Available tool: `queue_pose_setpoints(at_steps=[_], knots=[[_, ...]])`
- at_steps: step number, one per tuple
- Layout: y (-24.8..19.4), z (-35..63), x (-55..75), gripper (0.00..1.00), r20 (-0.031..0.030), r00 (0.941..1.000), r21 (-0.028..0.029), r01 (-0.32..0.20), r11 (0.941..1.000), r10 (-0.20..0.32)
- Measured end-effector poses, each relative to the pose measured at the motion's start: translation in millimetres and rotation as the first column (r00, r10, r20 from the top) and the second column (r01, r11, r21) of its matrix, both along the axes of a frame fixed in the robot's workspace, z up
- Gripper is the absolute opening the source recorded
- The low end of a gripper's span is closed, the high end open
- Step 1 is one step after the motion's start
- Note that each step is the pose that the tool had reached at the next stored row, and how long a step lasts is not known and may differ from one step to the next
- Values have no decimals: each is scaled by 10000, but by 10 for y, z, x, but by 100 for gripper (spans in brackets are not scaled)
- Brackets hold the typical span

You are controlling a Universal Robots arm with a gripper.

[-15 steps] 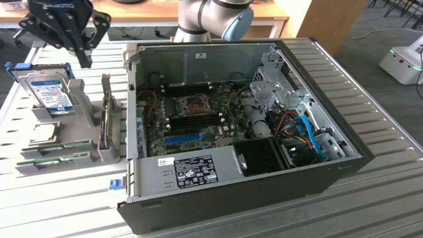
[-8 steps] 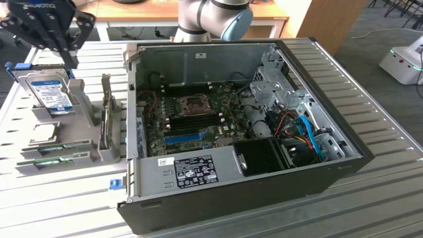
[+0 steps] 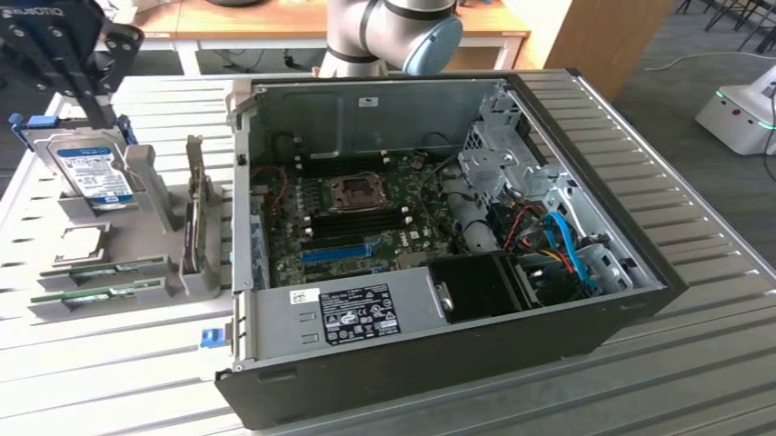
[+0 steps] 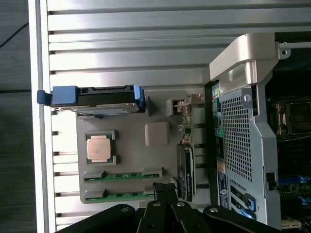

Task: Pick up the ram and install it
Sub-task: 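Reach for the ram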

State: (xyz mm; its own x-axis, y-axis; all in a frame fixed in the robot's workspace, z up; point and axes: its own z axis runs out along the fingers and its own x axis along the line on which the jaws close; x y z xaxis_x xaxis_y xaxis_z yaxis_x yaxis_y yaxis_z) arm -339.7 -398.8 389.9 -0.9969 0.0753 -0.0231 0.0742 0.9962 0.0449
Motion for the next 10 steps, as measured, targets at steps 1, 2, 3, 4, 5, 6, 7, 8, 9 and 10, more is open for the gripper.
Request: queue_pose_setpoints(at_steps=[1,2,3,4,5,6,7,8,9,10], knots=[[0,-2,-26,11,-1,10000,-1,0,10000,0],[0,-5,-52,11,-3,10000,-1,0,10000,0],[0,-7,-76,11,-5,10000,-3,0,10000,0],[0,-9,-102,11,-7,10000,-4,0,10000,0],[0,-11,-125,11,-10,10000,-4,0,10000,0],[0,-13,-148,11,-13,10000,-5,1,10000,-1],[0,-16,-171,11,-16,10000,-5,1,10000,-1],[0,-18,-194,11,-18,10000,-5,0,10000,0],[0,-20,-217,11,-21,10000,-5,1,10000,-1],[0,-22,-241,11,-23,10000,-6,1,10000,-1]])
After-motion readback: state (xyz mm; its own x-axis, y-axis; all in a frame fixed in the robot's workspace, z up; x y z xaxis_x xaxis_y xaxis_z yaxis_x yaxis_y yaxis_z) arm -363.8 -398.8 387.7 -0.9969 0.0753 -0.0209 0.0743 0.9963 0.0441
